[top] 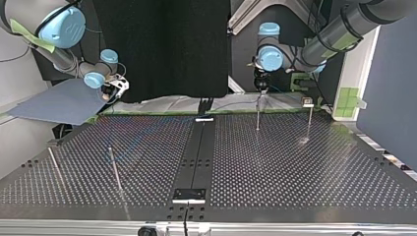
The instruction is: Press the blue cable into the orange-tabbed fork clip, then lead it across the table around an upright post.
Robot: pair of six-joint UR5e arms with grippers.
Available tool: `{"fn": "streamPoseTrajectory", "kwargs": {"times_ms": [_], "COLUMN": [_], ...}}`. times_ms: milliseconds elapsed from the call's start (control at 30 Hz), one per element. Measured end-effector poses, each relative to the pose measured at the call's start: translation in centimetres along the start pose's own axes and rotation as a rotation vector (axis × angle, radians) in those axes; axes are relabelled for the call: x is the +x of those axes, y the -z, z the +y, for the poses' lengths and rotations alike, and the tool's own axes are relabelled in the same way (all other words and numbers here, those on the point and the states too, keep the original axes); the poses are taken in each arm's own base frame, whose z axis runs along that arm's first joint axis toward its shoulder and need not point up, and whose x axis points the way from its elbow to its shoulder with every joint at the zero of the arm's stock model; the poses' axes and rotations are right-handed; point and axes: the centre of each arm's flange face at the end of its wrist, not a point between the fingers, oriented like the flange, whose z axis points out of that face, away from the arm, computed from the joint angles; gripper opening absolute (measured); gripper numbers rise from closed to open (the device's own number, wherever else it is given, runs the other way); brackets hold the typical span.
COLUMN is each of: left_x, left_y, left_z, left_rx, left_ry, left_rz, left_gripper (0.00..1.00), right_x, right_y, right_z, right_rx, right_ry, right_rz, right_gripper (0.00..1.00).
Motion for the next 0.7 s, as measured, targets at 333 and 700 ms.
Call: {"fn": "streamPoseTrajectory", "kwargs": {"times_ms": [333,700], "left_x": [-0.07,0.12], "left_y": [0.07,0.35], "left_z": [0.13,-0.11], "left_rx": [-0.037,-0.041], "left_ry": [-0.017,-0.021], "left_rz": [-0.017,-0.009], "left_gripper": [0.99,0.99], "right_x": [-0.1,-0.15], "right_y": [0.02,0.06], "right_z": [-0.01,0.0], "right_rx": [0.001,0.001], "right_ry": [0.001,0.002], "right_rz": [-0.004,-0.009], "right_gripper": [0.0,0.0]}}
